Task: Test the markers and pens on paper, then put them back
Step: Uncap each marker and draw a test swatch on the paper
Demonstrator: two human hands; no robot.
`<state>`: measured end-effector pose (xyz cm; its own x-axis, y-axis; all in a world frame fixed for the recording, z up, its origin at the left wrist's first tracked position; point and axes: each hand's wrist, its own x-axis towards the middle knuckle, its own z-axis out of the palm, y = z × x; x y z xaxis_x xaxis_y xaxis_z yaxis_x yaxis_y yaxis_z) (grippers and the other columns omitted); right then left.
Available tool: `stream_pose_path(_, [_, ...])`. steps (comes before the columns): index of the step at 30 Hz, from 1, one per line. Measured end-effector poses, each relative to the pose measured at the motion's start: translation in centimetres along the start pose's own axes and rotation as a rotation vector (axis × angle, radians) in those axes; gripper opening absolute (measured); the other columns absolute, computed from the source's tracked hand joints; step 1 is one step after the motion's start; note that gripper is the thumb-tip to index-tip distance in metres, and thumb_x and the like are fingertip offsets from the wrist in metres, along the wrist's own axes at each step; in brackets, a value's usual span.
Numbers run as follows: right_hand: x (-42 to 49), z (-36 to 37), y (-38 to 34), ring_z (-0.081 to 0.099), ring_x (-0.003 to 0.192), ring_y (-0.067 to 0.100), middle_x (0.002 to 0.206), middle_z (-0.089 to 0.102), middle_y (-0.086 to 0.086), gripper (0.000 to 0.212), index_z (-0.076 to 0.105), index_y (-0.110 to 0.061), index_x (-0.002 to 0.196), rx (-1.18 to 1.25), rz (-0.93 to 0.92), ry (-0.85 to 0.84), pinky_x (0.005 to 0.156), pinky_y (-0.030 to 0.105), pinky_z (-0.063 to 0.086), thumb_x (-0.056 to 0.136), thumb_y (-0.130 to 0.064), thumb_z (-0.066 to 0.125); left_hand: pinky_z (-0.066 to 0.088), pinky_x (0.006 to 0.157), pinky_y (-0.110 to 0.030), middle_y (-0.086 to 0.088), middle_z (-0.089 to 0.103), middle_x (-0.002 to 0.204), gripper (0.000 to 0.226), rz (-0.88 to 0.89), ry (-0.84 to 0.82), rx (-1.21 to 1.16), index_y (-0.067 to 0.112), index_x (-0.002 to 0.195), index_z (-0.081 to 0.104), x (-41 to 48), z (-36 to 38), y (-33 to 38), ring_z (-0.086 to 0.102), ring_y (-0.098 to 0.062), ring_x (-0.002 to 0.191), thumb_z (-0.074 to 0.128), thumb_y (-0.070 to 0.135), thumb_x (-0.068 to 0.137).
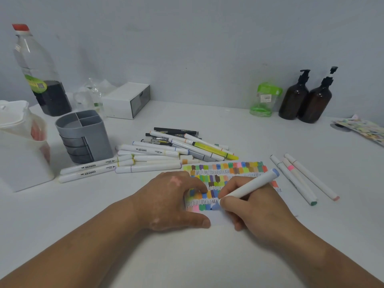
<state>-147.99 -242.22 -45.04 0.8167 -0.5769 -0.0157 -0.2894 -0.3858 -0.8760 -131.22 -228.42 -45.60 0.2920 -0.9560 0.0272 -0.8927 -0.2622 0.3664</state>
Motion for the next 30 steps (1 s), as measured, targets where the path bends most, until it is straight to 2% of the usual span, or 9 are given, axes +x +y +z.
stream_pose_path(8, [0.2,0.1,0.2,0.058,0.042,0.010,0.051,0.063,-0.001,0.014,0.069,-0.020,0.074,0.021,-0.001,0.015,0.043,0.015,0.045,0.086,-0.012,0.071,0.043,0.083,-0.021,0.022,0.056,0.109,0.071,-0.001,-0.001,0.011,0.044,0.130,0.057,0.1,0.1,-0.1,0.051,-0.004,0.095,0.068,0.080,0.069])
stream_pose_path(11, [0.4,0.0,0.6,0.056,0.043,0.013,0.052,0.061,0.002,0.019,0.070,-0.018,0.073,0.173,-0.024,0.087,0.043,0.019,0.046,0.088,-0.006,0.069,0.044,0.083,-0.020,0.023,0.056,0.111,0.074,0.005,0.018,0.002,0.043,0.132,0.054,0.1,0.1,-0.3,0.051,-0.002,0.094,0.069,0.079,0.069])
stream_pose_path(14, [0.9,-0.9,0.7,0.051,0.046,0.015,0.054,0.056,0.007,0.019,0.069,-0.015,0.073,0.448,-0.034,0.188,0.042,0.026,0.045,0.086,-0.001,0.069,0.038,0.071,-0.011,0.021,0.054,0.090,0.059,-0.015,0.121,-0.156,0.044,0.127,0.051,-0.2,-0.2,-0.5,0.051,0.003,0.085,0.069,0.069,0.078])
stream_pose_path(17, [1.2,-1.8,0.7,0.051,0.048,0.015,0.057,0.056,0.007,0.007,0.067,-0.016,0.071,0.568,-0.076,0.224,0.042,0.027,0.045,0.076,-0.015,0.073,0.036,0.063,-0.016,0.013,0.048,0.073,0.029,-0.074,0.255,-0.511,0.040,0.115,0.050,-0.1,-0.9,-0.9,0.047,-0.003,0.070,0.060,0.049,0.089])
stream_pose_path(20, [1.4,-2.1,0.9,0.053,0.050,0.014,0.059,0.058,0.006,0.008,0.070,-0.017,0.072,0.571,-0.102,0.207,0.044,0.025,0.046,0.073,-0.021,0.077,0.038,0.071,-0.031,0.004,0.051,0.079,0.034,-0.130,0.303,-0.864,0.025,0.111,0.054,0.2,-1.1,-1.1,0.043,-0.012,0.070,0.047,0.022,0.078])
stream_pose_path(22, [1.4,-2.2,0.9,0.054,0.052,0.014,0.061,0.059,0.006,0.016,0.074,-0.017,0.076,0.590,-0.122,0.161,0.046,0.024,0.047,0.066,-0.015,0.086,0.040,0.072,-0.039,0.000,0.061,0.085,0.033,-0.119,0.305,-0.909,0.019,0.111,0.055,0.4,-0.8,-1.0,0.047,-0.017,0.072,0.045,0.005,0.083])
stream_pose_path(24, [1.5,-2.3,0.9,0.057,0.055,0.016,0.064,0.061,0.008,0.021,0.076,-0.015,0.080,0.677,-0.126,0.109,0.047,0.024,0.048,0.062,-0.011,0.087,0.049,0.074,-0.040,0.001,0.073,0.098,0.037,-0.104,0.280,-0.895,0.020,0.115,0.056,0.3,-0.6,-0.9,0.060,-0.018,0.077,0.043,-0.009,0.095])
stream_pose_path(27, [1.5,-2.4,0.9,0.058,0.054,0.018,0.065,0.062,0.011,0.010,0.075,-0.014,0.079,0.781,-0.122,0.079,0.047,0.026,0.049,0.075,-0.012,0.067,0.058,0.084,-0.037,-0.003,0.076,0.112,0.034,-0.088,0.213,-0.972,0.018,0.122,0.052,0.3,-0.3,-1.0,0.074,-0.027,0.094,0.051,-0.007,0.099])
stream_pose_path(30, [1.4,-2.5,0.6,0.055,0.051,0.018,0.063,0.061,0.014,0.007,0.072,-0.015,0.075,0.775,-0.134,0.078,0.045,0.027,0.048,0.075,-0.010,0.069,0.060,0.081,-0.032,-0.004,0.076,0.113,0.025,-0.103,0.189,-1.064,0.011,0.118,0.052,0.4,-0.3,-1.0,0.075,-0.031,0.093,0.060,0.000,0.098])
